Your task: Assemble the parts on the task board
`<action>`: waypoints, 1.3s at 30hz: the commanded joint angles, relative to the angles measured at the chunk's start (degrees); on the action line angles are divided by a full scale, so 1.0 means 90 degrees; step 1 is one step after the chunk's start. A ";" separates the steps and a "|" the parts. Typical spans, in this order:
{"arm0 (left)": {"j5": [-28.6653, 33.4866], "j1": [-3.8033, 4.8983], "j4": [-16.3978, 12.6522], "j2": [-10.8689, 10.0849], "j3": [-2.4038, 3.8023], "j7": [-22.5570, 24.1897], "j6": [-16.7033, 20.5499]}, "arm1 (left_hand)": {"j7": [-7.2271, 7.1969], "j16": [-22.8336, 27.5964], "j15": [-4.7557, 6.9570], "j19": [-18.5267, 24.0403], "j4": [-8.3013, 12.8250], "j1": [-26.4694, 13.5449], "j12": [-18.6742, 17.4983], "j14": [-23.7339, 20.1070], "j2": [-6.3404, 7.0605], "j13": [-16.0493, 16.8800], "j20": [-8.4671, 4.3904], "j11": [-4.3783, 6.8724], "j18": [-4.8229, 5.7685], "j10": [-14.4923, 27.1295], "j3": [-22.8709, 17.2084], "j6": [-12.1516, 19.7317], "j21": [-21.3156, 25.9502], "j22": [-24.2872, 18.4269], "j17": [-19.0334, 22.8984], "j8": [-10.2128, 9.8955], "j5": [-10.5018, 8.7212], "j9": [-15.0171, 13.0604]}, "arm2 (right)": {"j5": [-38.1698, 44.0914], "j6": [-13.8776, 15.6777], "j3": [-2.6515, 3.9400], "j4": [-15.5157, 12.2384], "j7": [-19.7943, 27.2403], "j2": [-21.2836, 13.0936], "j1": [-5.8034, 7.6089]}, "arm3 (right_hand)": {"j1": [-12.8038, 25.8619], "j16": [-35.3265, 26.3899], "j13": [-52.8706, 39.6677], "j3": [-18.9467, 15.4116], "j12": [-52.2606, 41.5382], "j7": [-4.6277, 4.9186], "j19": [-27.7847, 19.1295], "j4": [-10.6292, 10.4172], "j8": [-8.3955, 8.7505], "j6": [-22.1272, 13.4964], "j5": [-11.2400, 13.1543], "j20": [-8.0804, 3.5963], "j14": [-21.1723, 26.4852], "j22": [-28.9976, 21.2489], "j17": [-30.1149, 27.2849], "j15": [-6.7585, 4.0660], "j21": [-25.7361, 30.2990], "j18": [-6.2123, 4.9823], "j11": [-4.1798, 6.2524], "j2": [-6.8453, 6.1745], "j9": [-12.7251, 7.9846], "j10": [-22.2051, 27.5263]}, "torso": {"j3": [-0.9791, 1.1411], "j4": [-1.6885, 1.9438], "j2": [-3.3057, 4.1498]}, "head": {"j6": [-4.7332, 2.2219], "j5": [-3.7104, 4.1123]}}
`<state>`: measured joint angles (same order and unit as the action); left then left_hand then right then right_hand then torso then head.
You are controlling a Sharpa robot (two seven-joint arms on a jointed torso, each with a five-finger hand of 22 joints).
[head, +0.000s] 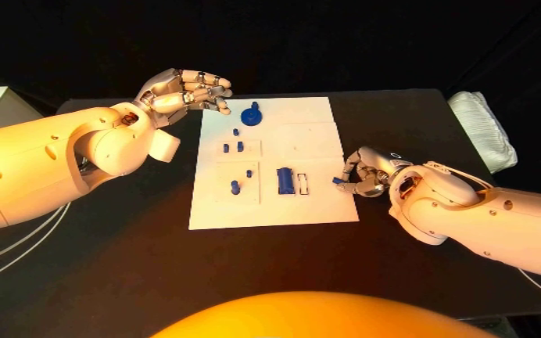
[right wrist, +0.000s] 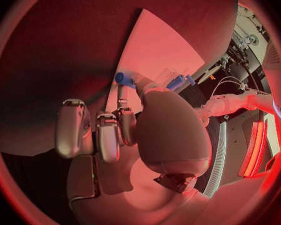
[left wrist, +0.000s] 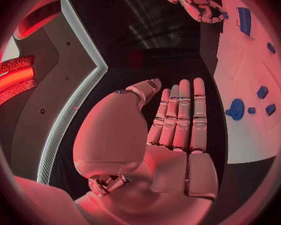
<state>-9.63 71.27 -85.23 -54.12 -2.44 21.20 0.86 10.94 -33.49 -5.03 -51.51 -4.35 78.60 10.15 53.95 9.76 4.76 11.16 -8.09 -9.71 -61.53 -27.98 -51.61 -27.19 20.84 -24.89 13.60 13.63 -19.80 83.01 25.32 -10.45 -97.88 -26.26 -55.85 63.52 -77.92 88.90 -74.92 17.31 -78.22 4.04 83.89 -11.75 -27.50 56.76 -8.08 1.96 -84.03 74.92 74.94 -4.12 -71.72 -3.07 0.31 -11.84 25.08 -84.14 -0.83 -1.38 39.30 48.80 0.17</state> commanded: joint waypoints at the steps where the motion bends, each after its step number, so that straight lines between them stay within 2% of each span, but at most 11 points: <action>1: 0.0029 0.0001 -0.0018 -0.0007 0.0003 0.0049 -0.0129 | 0.0026 0.0028 -0.0044 -0.0045 -0.0046 -0.0050 -0.0036 -0.0015 -0.0011 0.0006 0.0004 -0.0016 -0.0075 0.0008 0.0002 -0.0009 0.0039 -0.0013 -0.0013 -0.0022 0.0017 0.0003 | 0.0395 -0.0402 -0.0016 0.0091 -0.0094 0.0042 -0.0029 | -0.0196 -0.0058 -0.0868 0.0212 0.0064 -0.0001 0.0350 0.0126 0.0070 0.0014 -0.0032 -0.0020 -0.0591 0.1080 0.1382 -0.0004 0.0075 -0.0014 0.0004 -0.0064 -0.0059 0.0052 | 0.0006 0.0006 -0.0002 | 0.0020 -0.0006; 4: 0.0029 0.0001 -0.0019 -0.0017 0.0003 0.0045 -0.0126 | 0.0026 0.0028 -0.0044 -0.0045 -0.0046 -0.0050 -0.0036 -0.0015 -0.0011 0.0006 0.0004 -0.0016 -0.0075 0.0008 0.0002 -0.0009 0.0039 -0.0013 -0.0013 -0.0022 0.0017 0.0003 | 0.0567 -0.0581 -0.0017 0.0132 -0.0105 0.0073 -0.0046 | -0.0318 -0.0075 -0.0836 0.0511 0.0131 0.0041 0.0339 0.0282 0.0132 0.0019 -0.0184 0.0002 -0.0584 0.1068 0.1359 0.0023 0.0134 -0.0020 -0.0028 -0.0170 -0.0117 0.0095 | 0.0010 0.0001 -0.0003 | 0.0034 -0.0014; 7: 0.0029 0.0001 -0.0020 -0.0024 0.0003 0.0042 -0.0123 | 0.0026 0.0028 -0.0044 -0.0045 -0.0046 -0.0050 -0.0036 -0.0015 -0.0011 0.0006 0.0004 -0.0016 -0.0075 0.0008 0.0002 -0.0009 0.0039 -0.0013 -0.0013 -0.0022 0.0017 0.0003 | 0.0675 -0.0693 -0.0018 0.0135 -0.0110 0.0091 -0.0058 | -0.0401 -0.0085 -0.0817 0.0762 0.0172 0.0068 0.0336 0.0412 0.0174 0.0034 -0.0331 0.0014 -0.0581 0.1065 0.1349 0.0036 0.0159 -0.0024 -0.0048 -0.0203 -0.0155 0.0120 | 0.0010 -0.0005 0.0001 | 0.0037 -0.0018; 8: 0.0029 0.0001 -0.0021 -0.0025 0.0003 0.0040 -0.0122 | 0.0026 0.0028 -0.0044 -0.0045 -0.0046 -0.0050 -0.0036 -0.0015 -0.0011 0.0006 0.0004 -0.0016 -0.0075 0.0008 0.0002 -0.0009 0.0039 -0.0013 -0.0013 -0.0022 0.0017 0.0003 | 0.0699 -0.0716 -0.0018 0.0128 -0.0110 0.0096 -0.0061 | -0.0404 -0.0088 -0.0810 0.1055 0.0191 0.0097 0.0336 0.0542 0.0206 0.0070 -0.0647 0.0026 -0.0580 0.1068 0.1348 0.0053 0.0170 -0.0024 -0.0068 -0.0244 -0.0187 0.0132 | 0.0009 -0.0007 -0.0001 | 0.0044 -0.0021; 12: 0.0029 0.0001 -0.0021 -0.0024 0.0003 0.0039 -0.0124 | 0.0027 0.0030 -0.0044 -0.0050 -0.0049 -0.0048 -0.0036 -0.0016 -0.0016 0.0007 0.0004 -0.0016 -0.0076 0.0009 -0.0001 -0.0009 0.0046 -0.0019 -0.0017 -0.0023 0.0018 0.0003 | 0.0747 -0.0706 -0.0018 0.0078 -0.0112 0.0112 -0.0068 | -0.0262 -0.0087 -0.0811 0.1272 0.0193 0.0100 0.0340 0.0616 0.0210 0.0108 -0.0813 0.0036 -0.0581 0.1076 0.1352 0.0060 0.0168 -0.0023 -0.0068 -0.0287 -0.0197 0.0127 | 0.0008 -0.0010 -0.0008 | 0.0039 -0.0028; 16: 0.0029 0.0001 -0.0023 -0.0025 0.0003 0.0038 -0.0123 | 0.0027 0.0030 -0.0044 -0.0050 -0.0049 -0.0048 -0.0036 -0.0016 -0.0016 0.0007 0.0004 -0.0016 -0.0076 0.0009 -0.0001 -0.0009 0.0046 -0.0019 -0.0017 -0.0023 0.0018 0.0003 | 0.0710 -0.0556 -0.0018 0.0016 -0.0107 0.0113 -0.0070 | -0.0026 -0.0086 -0.0820 0.1427 0.0177 0.0069 0.0348 0.0634 0.0181 0.0149 -0.1070 0.0029 -0.0583 0.1086 0.1359 0.0044 0.0158 -0.0023 -0.0051 -0.0276 -0.0181 0.0104 | 0.0010 -0.0010 -0.0006 | 0.0038 -0.0033; 21: 0.0029 0.0001 -0.0023 -0.0027 0.0003 0.0038 -0.0121 | 0.0027 0.0030 -0.0044 -0.0050 -0.0049 -0.0048 -0.0036 -0.0016 -0.0016 0.0007 0.0004 -0.0016 -0.0076 0.0009 -0.0001 -0.0009 0.0046 -0.0019 -0.0017 -0.0023 0.0018 0.0003 | 0.0546 -0.0280 -0.0016 -0.0108 -0.0091 0.0090 -0.0062 | 0.0372 -0.0057 -0.0853 0.1533 0.0118 0.0000 0.0377 0.0602 0.0101 0.0167 -0.1586 -0.0003 -0.0596 0.1122 0.1405 0.0001 0.0061 -0.0007 0.0003 -0.0229 -0.0118 0.0039 | 0.0003 0.0000 -0.0008 | 0.0043 -0.0035; 26: 0.0029 0.0001 -0.0020 -0.0027 0.0003 0.0036 -0.0119 | 0.0027 0.0030 -0.0044 -0.0050 -0.0049 -0.0048 -0.0036 -0.0016 -0.0016 0.0007 0.0004 -0.0016 -0.0076 0.0009 -0.0001 -0.0009 0.0046 -0.0019 -0.0017 -0.0023 0.0018 0.0003 | 0.0300 0.0113 -0.0007 -0.0269 -0.0033 0.0074 0.0036 | 0.0681 -0.0018 -0.0903 0.1620 0.0030 -0.0050 0.0413 0.0566 0.0005 0.0141 -0.1948 -0.0039 -0.0612 0.1172 0.1464 -0.0038 -0.0091 0.0018 0.0049 -0.0116 -0.0032 -0.0039 | 0.0001 -0.0007 -0.0008 | 0.0044 -0.0037; 29: 0.0029 0.0001 -0.0015 -0.0027 0.0003 0.0034 -0.0118 | 0.0027 0.0033 -0.0044 -0.0058 -0.0058 -0.0047 -0.0037 -0.0016 -0.0027 0.0008 0.0004 -0.0017 -0.0076 0.0009 -0.0005 -0.0010 0.0058 -0.0028 -0.0024 -0.0023 0.0019 0.0002 | 0.0134 0.0380 -0.0003 -0.0354 0.0056 0.0095 0.0113 | 0.0732 -0.0007 -0.0932 0.1644 -0.0021 -0.0069 0.0439 0.0578 -0.0033 0.0149 -0.2000 -0.0048 -0.0616 0.1214 0.1479 -0.0050 -0.0239 0.0042 0.0067 -0.0086 -0.0003 -0.0076 | 0.0004 -0.0017 -0.0012 | 0.0046 -0.0075; 32: 0.0029 0.0001 -0.0013 -0.0019 0.0003 0.0030 -0.0128 | 0.0027 0.0033 -0.0044 -0.0058 -0.0058 -0.0047 -0.0037 -0.0016 -0.0027 0.0008 0.0004 -0.0017 -0.0076 0.0009 -0.0005 -0.0010 0.0058 -0.0028 -0.0024 -0.0023 0.0019 0.0002 | -0.0106 0.0553 0.0003 -0.0440 0.0126 0.0158 0.0186 | 0.0868 0.0013 -0.0951 0.1637 -0.0053 -0.0083 0.0454 0.0549 -0.0066 0.0144 -0.1986 -0.0061 -0.0624 0.1235 0.1510 -0.0062 -0.0304 0.0053 0.0078 -0.0075 0.0027 -0.0106 | 0.0004 -0.0007 -0.0010 | 0.0043 -0.0070; 39: 0.0029 0.0001 -0.0019 -0.0015 0.0003 0.0021 -0.0132 | 0.0027 0.0035 -0.0044 -0.0062 -0.0062 -0.0045 -0.0037 -0.0016 -0.0035 0.0009 0.0004 -0.0016 -0.0076 0.0009 -0.0009 -0.0011 0.0064 -0.0032 -0.0028 -0.0022 0.0020 0.0002 | -0.0452 0.0538 0.0009 -0.0437 0.0062 0.0401 0.0258 | 0.1201 0.0030 -0.1005 0.1564 -0.0131 -0.0104 0.0463 0.0452 -0.0103 0.0149 -0.1637 -0.0077 -0.0631 0.1251 0.1535 -0.0076 -0.0325 0.0057 0.0095 -0.0125 0.0060 -0.0157 | -0.0002 -0.0001 -0.0002 | 0.0037 -0.0041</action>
<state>-9.60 71.27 -85.26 -54.33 -2.43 21.07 0.84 10.94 -33.43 -5.03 -51.51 -4.43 78.60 10.15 53.95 9.76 4.79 11.16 -8.09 -9.71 -61.53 -28.07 -51.62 -26.97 20.64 -25.05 13.60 13.63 -19.79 81.92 28.63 -10.40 -101.93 -25.76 -52.48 65.80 -67.64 88.80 -74.91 31.38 -79.20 4.26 84.09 -7.48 -28.39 57.13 -23.14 1.73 -84.03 74.94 74.91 -4.53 -74.45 -3.07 0.73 -13.03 24.42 -83.94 -0.83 -1.42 39.26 49.13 -0.30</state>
